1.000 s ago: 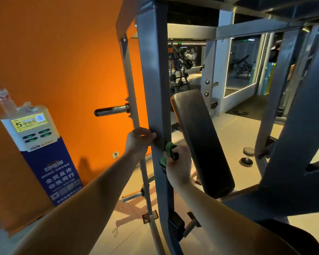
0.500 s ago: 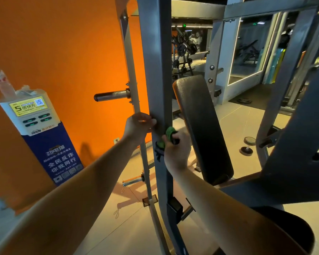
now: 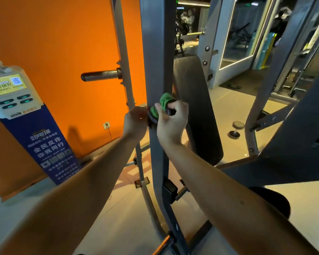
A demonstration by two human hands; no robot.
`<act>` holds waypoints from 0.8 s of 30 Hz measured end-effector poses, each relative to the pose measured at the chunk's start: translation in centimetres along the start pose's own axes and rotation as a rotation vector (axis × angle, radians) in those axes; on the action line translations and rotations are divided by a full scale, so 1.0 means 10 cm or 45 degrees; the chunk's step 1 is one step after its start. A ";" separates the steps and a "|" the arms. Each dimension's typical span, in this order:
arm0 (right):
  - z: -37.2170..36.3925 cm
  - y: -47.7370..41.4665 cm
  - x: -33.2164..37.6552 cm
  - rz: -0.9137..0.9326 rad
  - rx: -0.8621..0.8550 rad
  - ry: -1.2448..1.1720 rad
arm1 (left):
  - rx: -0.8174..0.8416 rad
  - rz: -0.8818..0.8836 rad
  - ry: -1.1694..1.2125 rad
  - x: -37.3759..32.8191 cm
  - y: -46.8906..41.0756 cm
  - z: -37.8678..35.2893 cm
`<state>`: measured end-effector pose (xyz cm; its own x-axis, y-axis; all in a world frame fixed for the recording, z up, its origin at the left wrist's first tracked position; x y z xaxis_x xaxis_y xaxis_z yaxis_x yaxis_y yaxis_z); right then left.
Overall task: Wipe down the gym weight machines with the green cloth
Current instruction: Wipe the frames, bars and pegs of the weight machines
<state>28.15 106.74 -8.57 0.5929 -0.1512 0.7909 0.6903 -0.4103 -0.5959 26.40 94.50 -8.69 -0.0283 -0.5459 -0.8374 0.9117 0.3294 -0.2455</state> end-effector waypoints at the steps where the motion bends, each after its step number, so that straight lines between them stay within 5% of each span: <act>1: 0.00 0.11 -0.11 -0.007 0.019 0.041 | 0.012 -0.009 -0.015 0.06 0.04 -0.02; 4: 0.08 0.47 -0.44 -0.104 0.096 0.129 | 0.082 0.026 0.050 0.28 0.22 -0.12; 7: 0.28 0.83 -0.80 -0.440 0.272 0.162 | 0.195 0.180 0.098 0.63 0.41 -0.21; 15: 1.05 1.61 -1.15 -1.038 0.327 0.435 | 0.790 0.348 0.115 1.48 1.14 -0.54; 24: 1.64 1.93 -0.95 -1.451 0.047 0.129 | 1.277 0.355 0.099 1.45 1.73 -1.26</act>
<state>42.64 114.96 -29.84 -0.4203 0.2190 0.8806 0.8178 -0.3291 0.4722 36.63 102.01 -31.29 0.2417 -0.4862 -0.8398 0.8109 -0.3741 0.4500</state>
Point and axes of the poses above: each hand's wrist, its own y-axis away from the middle knuckle, its own z-axis out of the back of the hand, x = y × z, the point moved 2 cm from there along -y, towards the middle knuckle, and after that the axes turned 4 degrees about -y, right-handed, at the moved point
